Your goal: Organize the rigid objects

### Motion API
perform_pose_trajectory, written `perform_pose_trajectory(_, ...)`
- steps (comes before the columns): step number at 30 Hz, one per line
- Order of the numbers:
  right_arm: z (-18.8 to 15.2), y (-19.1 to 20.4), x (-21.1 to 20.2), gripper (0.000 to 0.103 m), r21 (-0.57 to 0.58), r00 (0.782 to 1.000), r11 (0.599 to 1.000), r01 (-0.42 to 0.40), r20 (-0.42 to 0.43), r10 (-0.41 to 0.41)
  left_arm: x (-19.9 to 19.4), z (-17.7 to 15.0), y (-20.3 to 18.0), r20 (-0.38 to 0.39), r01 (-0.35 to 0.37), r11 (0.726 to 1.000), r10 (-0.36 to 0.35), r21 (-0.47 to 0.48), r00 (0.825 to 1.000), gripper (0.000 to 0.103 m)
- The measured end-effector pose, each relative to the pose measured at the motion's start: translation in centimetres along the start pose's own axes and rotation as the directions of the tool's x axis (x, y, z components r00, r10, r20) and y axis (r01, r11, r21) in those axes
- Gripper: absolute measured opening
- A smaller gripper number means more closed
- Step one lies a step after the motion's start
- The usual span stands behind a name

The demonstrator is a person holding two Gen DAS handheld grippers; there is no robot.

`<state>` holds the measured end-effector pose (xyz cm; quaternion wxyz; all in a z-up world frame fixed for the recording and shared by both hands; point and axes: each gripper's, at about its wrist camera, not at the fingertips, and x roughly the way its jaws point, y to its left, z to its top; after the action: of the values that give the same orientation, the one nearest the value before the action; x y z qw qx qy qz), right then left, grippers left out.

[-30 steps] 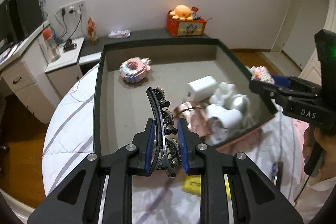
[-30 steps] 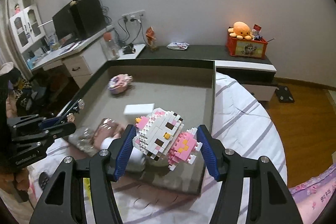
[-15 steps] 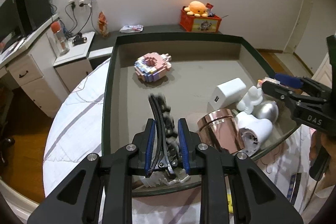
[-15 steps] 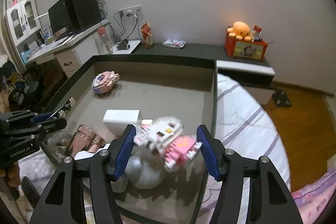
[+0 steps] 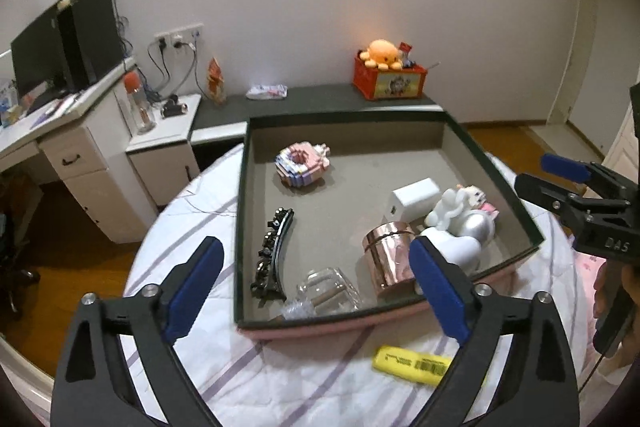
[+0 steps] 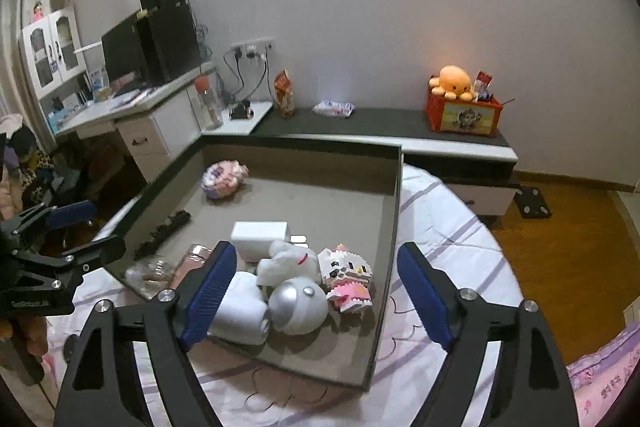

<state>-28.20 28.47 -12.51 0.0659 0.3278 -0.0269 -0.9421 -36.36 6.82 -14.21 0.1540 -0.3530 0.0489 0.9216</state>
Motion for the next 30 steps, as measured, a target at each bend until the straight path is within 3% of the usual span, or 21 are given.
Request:
perform_pose_trajectory(3, 0.0, 0.8, -2.7, 0.089, -0.013, 0.999, 1.0, 0.003, 0.053, -0.003, -2.9, -0.3, -0.2, 0.054, -0.008, 1.0, 0.008, -0.012, 0.999, 0.101)
perform_pose_trajectory(6, -0.2, 1.5, -5.7, 0.089, -0.027, 0.994, 1.0, 0.014, 0.113, -0.011, -5.9, -0.7, -0.6, 0.122, -0.061, 0.998, 0.063, -0.019, 0.99, 0.103)
perform_pose_trajectory(10, -0.8, 2.8, -9.7, 0.09, -0.058, 0.976, 0.994, 0.093, 0.202, -0.08, -10.3, -2.0, -1.0, 0.206, -0.103, 0.994, 0.11, -0.041, 0.972, 0.103)
perform_pose_trajectory(12, -1.4, 3.6, -12.1, 0.09, -0.066, 0.954, 0.985, 0.157, 0.266, -0.134, -12.1, -2.5, -1.2, 0.24, -0.092, 0.995, 0.1, -0.047, 0.966, 0.103)
perform_pose_trajectory(15, -1.9, 4.5, -14.8, 0.09, -0.059, 0.931, 0.984, 0.17, 0.337, -0.141, -15.1, -3.4, -1.9, 0.293, -0.082, 0.996, 0.089, -0.036, 0.952, 0.103)
perform_pose_trajectory(20, -3.3, 6.0, -19.2, 0.09, -0.06, 0.883, 0.977, 0.205, 0.441, -0.158, -18.7, -4.6, -3.4, 0.362, -0.175, 0.985, 0.163, -0.001, 0.918, 0.103)
perform_pose_trajectory(23, -4.0, 6.9, -20.9, 0.09, -0.059, 0.871, 0.976, 0.207, 0.465, -0.157, -20.1, -5.1, -3.7, 0.372, -0.176, 0.984, 0.162, 0.004, 0.914, 0.103)
perform_pose_trajectory(30, -5.0, 8.2, -23.5, 0.09, -0.036, 0.87, 0.985, 0.171, 0.475, -0.134, -23.1, -6.5, -3.7, 0.393, -0.195, 0.981, 0.177, 0.005, 0.902, 0.103)
